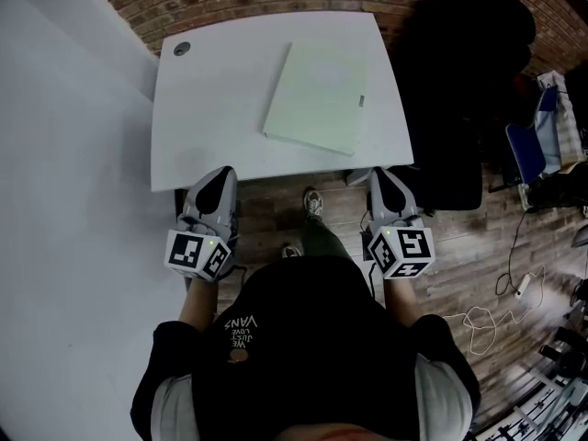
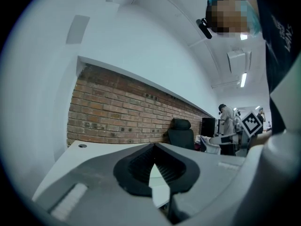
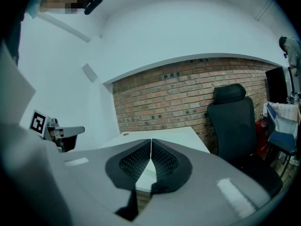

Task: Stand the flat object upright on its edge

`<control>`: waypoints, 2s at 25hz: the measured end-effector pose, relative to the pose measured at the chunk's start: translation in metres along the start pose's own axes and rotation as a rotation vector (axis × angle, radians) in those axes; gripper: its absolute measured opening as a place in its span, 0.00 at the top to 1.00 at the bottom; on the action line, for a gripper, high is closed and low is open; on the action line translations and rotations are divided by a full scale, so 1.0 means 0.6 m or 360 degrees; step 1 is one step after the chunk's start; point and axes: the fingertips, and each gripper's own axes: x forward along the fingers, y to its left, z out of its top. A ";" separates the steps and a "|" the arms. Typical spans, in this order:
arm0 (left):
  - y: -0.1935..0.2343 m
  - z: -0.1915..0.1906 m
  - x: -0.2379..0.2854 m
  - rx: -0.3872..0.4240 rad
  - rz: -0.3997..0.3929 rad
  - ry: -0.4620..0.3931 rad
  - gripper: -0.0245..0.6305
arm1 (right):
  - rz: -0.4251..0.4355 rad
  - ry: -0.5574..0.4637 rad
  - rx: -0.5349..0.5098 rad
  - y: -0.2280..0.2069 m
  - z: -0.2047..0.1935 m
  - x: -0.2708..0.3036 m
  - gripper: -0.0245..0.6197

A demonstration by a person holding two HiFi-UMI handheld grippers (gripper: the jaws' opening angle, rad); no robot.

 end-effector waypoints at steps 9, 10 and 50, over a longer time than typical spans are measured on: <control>0.046 -0.003 0.113 0.0033 -0.0040 0.0049 0.96 | -0.0031 0.0041 0.0001 -0.051 0.016 0.088 0.95; 0.049 -0.005 0.126 0.0039 -0.0049 0.0054 0.96 | -0.0037 0.0047 0.0005 -0.057 0.016 0.097 0.95; 0.108 -0.177 0.418 -0.0233 -0.0273 0.0963 0.46 | 0.0161 0.0725 0.0530 -0.200 -0.128 0.332 0.50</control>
